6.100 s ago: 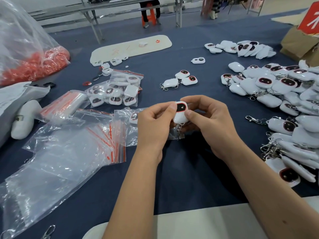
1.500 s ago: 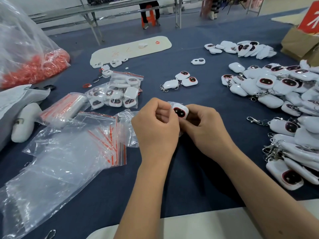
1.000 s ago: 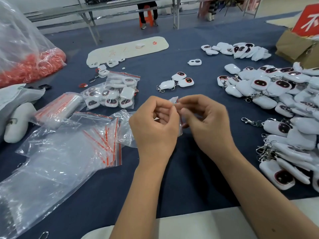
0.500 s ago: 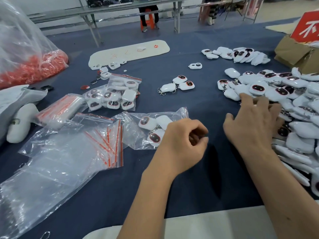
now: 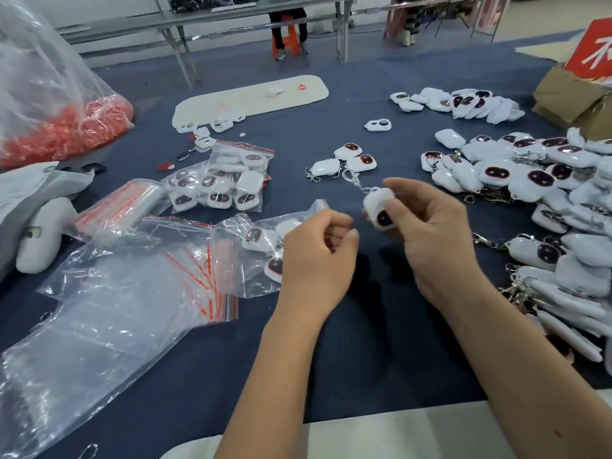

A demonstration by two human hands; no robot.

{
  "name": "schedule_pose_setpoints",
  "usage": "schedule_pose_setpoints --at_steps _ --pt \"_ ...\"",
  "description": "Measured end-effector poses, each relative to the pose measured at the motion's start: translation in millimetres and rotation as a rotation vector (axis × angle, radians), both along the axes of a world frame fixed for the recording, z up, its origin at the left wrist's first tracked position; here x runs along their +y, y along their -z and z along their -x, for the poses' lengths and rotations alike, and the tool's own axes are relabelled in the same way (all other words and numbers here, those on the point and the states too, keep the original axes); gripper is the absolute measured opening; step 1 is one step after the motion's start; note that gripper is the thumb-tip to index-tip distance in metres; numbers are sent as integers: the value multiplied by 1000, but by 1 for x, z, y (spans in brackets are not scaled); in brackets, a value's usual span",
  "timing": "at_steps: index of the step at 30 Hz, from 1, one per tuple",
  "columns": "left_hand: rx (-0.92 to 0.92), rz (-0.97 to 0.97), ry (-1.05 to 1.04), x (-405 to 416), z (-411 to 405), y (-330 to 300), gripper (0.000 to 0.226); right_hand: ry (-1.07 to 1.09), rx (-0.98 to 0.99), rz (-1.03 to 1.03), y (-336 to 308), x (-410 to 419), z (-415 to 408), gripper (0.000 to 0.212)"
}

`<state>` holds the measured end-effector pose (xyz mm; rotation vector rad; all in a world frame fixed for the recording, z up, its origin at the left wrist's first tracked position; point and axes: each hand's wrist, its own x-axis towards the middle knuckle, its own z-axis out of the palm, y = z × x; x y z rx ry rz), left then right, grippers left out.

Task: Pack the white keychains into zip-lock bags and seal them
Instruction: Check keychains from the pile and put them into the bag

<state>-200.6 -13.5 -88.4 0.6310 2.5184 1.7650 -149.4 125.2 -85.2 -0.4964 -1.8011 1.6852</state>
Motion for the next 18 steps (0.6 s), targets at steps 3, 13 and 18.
schedule_pose_setpoints --at_steps 3,13,18 --pt "-78 -116 -50 -4 3 -4 8 -194 19 205 3 -13 2 15" --pt "-248 -207 -76 -12 6 -7 5 -208 -30 140 11 -7 3 28" --pt "-153 -83 0 -13 5 -6 22 -120 13 182 11 -10 5 9"
